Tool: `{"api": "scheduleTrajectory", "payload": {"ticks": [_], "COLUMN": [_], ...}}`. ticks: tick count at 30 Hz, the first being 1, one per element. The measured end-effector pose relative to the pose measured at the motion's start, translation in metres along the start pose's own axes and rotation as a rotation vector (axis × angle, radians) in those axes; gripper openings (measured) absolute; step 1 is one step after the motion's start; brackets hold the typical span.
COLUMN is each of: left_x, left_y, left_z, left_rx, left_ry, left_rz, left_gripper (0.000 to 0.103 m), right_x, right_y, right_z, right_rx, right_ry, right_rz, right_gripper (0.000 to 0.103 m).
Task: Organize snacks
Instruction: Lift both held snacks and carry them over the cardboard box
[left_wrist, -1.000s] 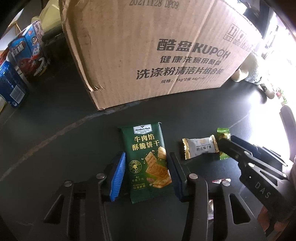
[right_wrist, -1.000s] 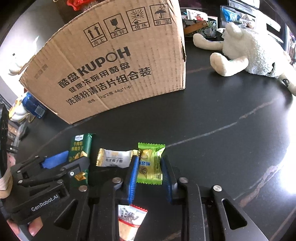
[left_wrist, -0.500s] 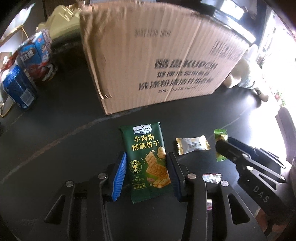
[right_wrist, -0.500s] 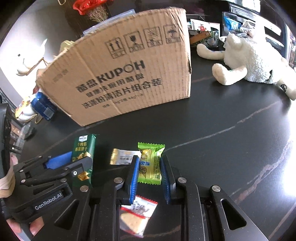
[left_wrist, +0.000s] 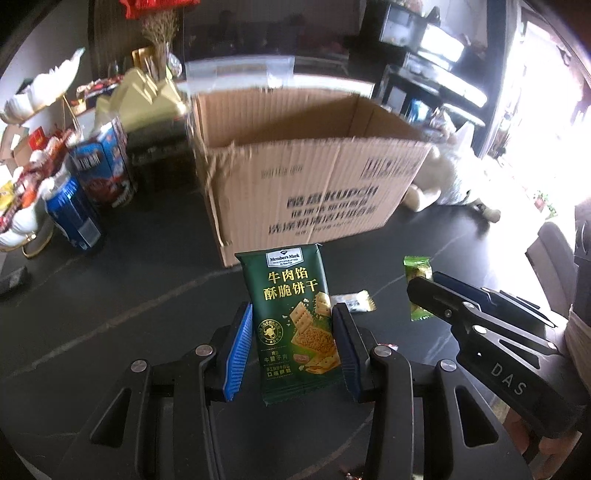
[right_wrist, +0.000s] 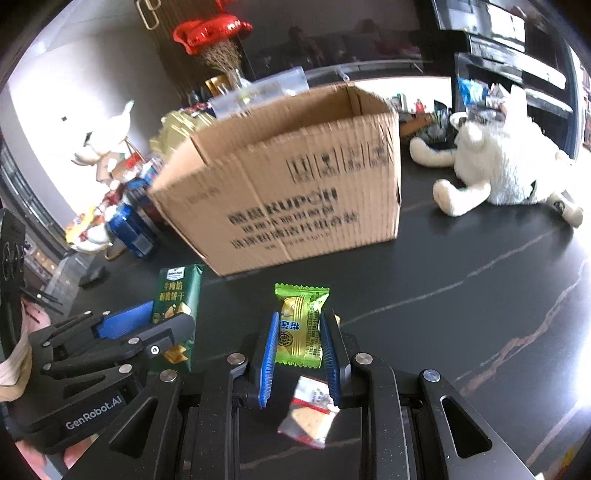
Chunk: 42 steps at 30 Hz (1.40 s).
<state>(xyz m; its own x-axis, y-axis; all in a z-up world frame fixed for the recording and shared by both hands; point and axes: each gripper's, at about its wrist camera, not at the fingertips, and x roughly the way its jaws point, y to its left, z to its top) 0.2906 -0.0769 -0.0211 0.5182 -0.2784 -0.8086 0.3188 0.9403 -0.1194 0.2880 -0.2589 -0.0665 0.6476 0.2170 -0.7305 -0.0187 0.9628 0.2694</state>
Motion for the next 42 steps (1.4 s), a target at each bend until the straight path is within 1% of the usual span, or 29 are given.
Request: {"api": "scheduleTrajectory", "payload": {"ticks": [10,16,22,35,42], "left_x": [-0.048,-0.067,-0.079,-0.076,-0.059], "left_y": [-0.007,-0.010,-0.010,-0.002,0.006], "left_z": [0.018,0.030,0.046,0.089,0.111], "left_rx": [0.027,0.044,0.049,0.056,0.053], "left_ry": [-0.107,-0.153,-0.184,-0.207,-0.204], "left_rz": [-0.006,-0.001,0.000,0.030,0.043], "left_gripper": [0.043,0.043,0.043,0.043,0.043], "right_x": [-0.039,-0.057,-0.065,-0.056,-0.041], "right_y": [0.019,0.025,0.030,0.032,0.030], "right_z": [0.021,0.038,0.054,0.096,0.119], "right_rx": [-0.020,-0.032,-0.050,-0.059,-0.083], "right_ry": [-0.103,-0.157,-0.188,-0.206,-0.208], "right_rz": [0.038,0.043,0.044,0.035,0.014], "right_gripper": [0.024,0.024,0.024,0.024,0.024]}}
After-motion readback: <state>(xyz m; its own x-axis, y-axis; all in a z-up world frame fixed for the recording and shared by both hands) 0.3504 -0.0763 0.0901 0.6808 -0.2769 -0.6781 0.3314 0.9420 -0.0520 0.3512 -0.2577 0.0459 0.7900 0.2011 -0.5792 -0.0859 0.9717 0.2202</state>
